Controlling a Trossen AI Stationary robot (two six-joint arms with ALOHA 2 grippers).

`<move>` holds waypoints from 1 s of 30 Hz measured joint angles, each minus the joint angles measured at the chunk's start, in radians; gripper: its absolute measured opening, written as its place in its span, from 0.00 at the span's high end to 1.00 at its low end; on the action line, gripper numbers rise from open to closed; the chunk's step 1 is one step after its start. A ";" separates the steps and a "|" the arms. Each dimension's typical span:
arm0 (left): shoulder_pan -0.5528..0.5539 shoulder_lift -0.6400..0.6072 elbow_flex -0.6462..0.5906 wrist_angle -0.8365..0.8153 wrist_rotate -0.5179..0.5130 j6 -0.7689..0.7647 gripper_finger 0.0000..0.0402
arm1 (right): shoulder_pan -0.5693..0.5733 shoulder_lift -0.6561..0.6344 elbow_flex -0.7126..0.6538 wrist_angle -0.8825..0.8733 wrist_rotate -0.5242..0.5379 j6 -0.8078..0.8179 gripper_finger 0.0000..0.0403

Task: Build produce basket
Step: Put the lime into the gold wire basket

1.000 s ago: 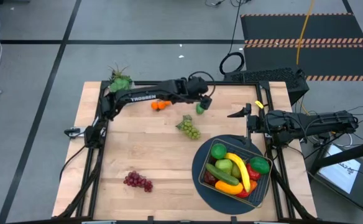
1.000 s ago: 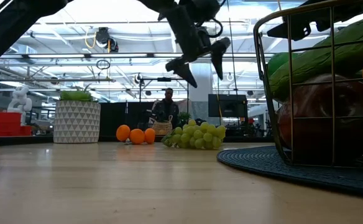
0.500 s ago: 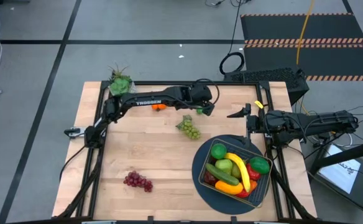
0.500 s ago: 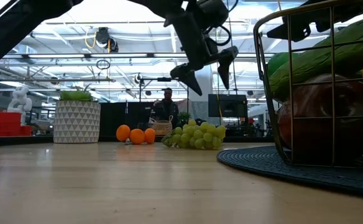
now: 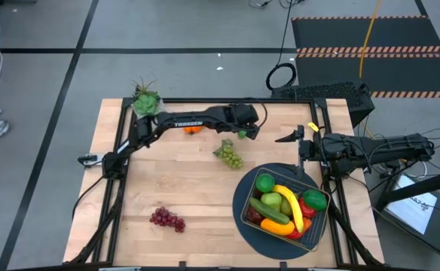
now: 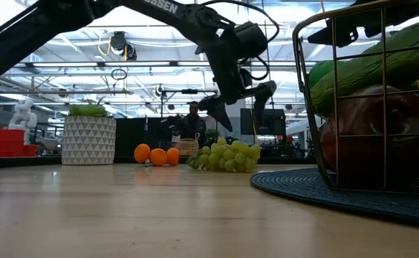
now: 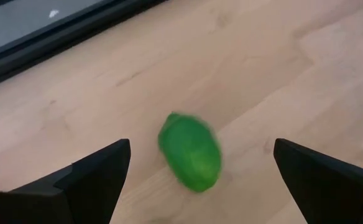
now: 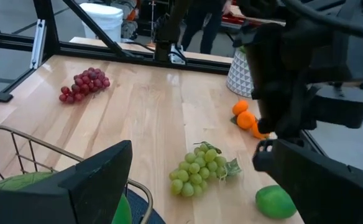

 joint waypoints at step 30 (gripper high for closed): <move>-0.023 0.064 0.001 0.032 -0.086 -0.020 0.01 | 0.000 0.000 0.000 -0.003 0.001 0.002 0.06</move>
